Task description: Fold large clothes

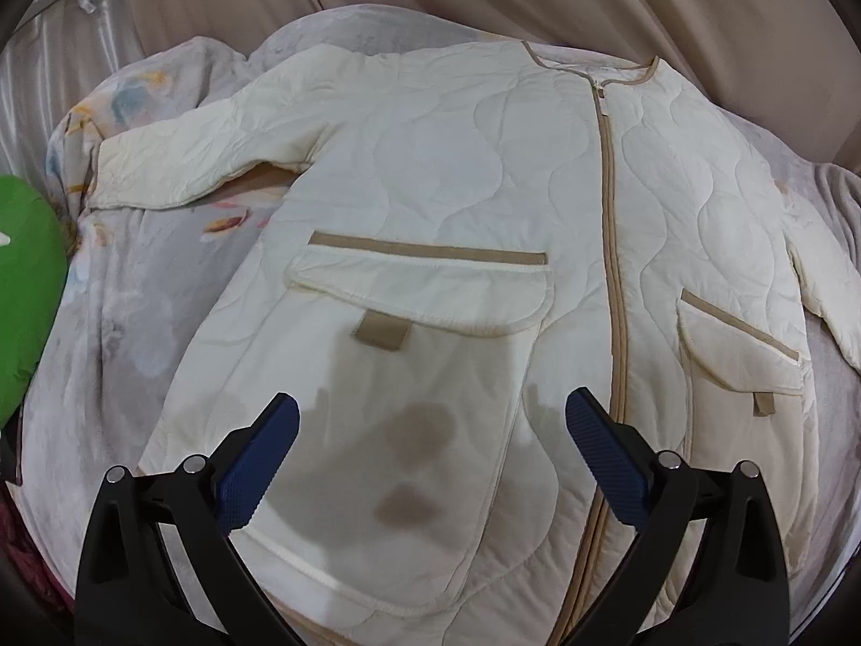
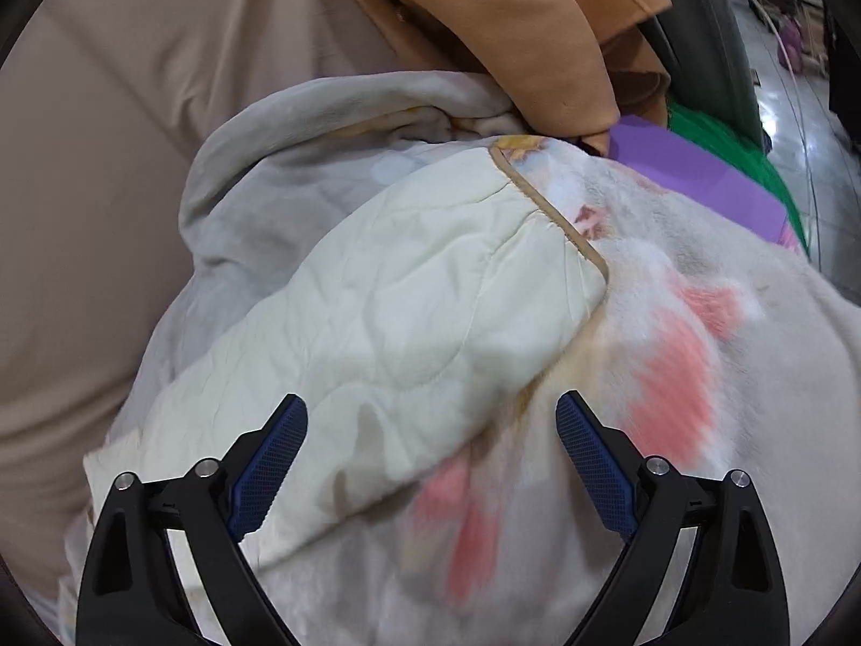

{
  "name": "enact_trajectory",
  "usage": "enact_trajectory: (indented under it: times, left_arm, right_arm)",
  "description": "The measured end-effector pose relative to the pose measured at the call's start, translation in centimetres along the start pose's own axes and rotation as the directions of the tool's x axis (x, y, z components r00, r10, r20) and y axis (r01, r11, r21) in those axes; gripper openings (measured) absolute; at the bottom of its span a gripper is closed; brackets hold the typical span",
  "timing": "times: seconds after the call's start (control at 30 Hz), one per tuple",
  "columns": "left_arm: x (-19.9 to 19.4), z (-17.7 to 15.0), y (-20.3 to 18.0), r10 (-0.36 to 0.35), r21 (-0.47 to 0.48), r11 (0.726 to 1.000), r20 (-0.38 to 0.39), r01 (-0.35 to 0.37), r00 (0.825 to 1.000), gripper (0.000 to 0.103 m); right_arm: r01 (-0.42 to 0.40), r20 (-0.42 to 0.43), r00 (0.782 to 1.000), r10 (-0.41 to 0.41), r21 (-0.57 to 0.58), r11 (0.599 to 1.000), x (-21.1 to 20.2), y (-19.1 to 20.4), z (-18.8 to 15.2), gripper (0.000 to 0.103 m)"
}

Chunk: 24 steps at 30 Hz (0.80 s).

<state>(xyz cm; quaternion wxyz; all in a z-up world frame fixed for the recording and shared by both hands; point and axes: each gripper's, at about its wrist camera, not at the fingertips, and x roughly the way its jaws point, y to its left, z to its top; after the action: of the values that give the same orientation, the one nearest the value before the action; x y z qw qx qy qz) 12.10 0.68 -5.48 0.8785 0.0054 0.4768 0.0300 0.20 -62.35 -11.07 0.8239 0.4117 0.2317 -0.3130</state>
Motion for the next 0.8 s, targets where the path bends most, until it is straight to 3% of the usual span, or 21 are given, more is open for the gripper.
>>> enact_trajectory:
  times: [0.1, 0.13, 0.17, 0.2, 0.3, 0.37, 0.43, 0.5, 0.53, 0.6, 0.67, 0.73, 0.8]
  left_arm:
    - [0.5, 0.7, -0.5, -0.008, 0.012, 1.000, 0.003, 0.008, 1.000, 0.097]
    - [0.7, 1.0, -0.5, -0.013, 0.012, 1.000, 0.005, 0.013, 1.000, 0.097]
    - [0.9, 1.3, -0.6, -0.016, 0.012, 1.000, 0.007, 0.016, 1.000, 0.097]
    - [1.1, 1.7, -0.6, -0.018, 0.013, 1.000, 0.011, 0.018, 1.000, 0.096]
    - [1.3, 3.2, -0.7, -0.028, 0.017, 0.999, 0.028, 0.028, 0.999, 0.093]
    - [1.2, 4.5, -0.4, -0.045, 0.002, 0.999, 0.049, 0.045, 0.998, 0.093]
    - [0.9, 5.8, 0.0, -0.071, -0.018, 0.997, 0.067, 0.072, 0.995, 0.093]
    - [0.7, 7.2, 0.7, -0.102, -0.044, 0.993, 0.086, 0.106, 0.991, 0.093]
    - [0.6, 7.9, 1.0, -0.120, -0.054, 0.991, 0.095, 0.125, 0.988, 0.093]
    - [0.5, 9.2, 1.7, -0.168, -0.072, 0.982, 0.118, 0.177, 0.979, 0.094]
    - [1.0, 10.3, 2.2, -0.209, -0.085, 0.972, 0.134, 0.221, 0.969, 0.094]
    - [2.3, 11.2, 2.5, -0.249, -0.101, 0.960, 0.115, 0.260, 0.962, 0.094]
    - [4.3, 11.6, 2.8, -0.316, -0.141, 0.935, 0.080, 0.324, 0.945, 0.094]
  right_arm:
    - [-0.009, 0.017, 1.000, 0.008, 0.009, 1.000, 0.9, 0.4, 0.9, 0.065]
    - [-0.002, 0.020, 1.000, 0.002, -0.006, 1.000, 1.2, 1.1, 1.2, 0.047]
    - [0.004, 0.024, 1.000, -0.003, -0.023, 1.000, 1.3, 2.0, 1.4, 0.020]
    - [-0.015, 0.023, 1.000, 0.016, -0.038, 0.999, 1.3, 3.1, 1.6, 0.014]
    - [-0.160, 0.043, 0.985, 0.167, -0.137, 0.978, -0.5, 9.5, 1.4, 0.013]
    - [-0.284, 0.017, 0.954, 0.300, -0.272, 0.919, -2.4, 16.2, -0.1, 0.013]
    - [-0.430, -0.075, 0.895, 0.439, -0.409, 0.805, -4.3, 23.9, -3.4, 0.012]
    - [-0.540, -0.196, 0.834, 0.516, -0.483, 0.689, -5.4, 29.9, -7.5, 0.012]
    - [-0.605, -0.286, 0.791, 0.541, -0.501, 0.619, -5.5, 33.1, -10.7, 0.013]
    - [-0.669, -0.399, 0.739, 0.542, -0.525, 0.526, -5.2, 37.0, -16.1, 0.018]
    - [-0.694, -0.481, 0.718, 0.503, -0.555, 0.459, -4.0, 39.6, -22.0, 0.047]
    - [-0.705, -0.529, 0.709, 0.467, -0.554, 0.443, -2.9, 40.3, -26.1, 0.052]
    - [-0.712, -0.545, 0.702, 0.459, -0.534, 0.455, -3.0, 39.5, -27.9, 0.052]
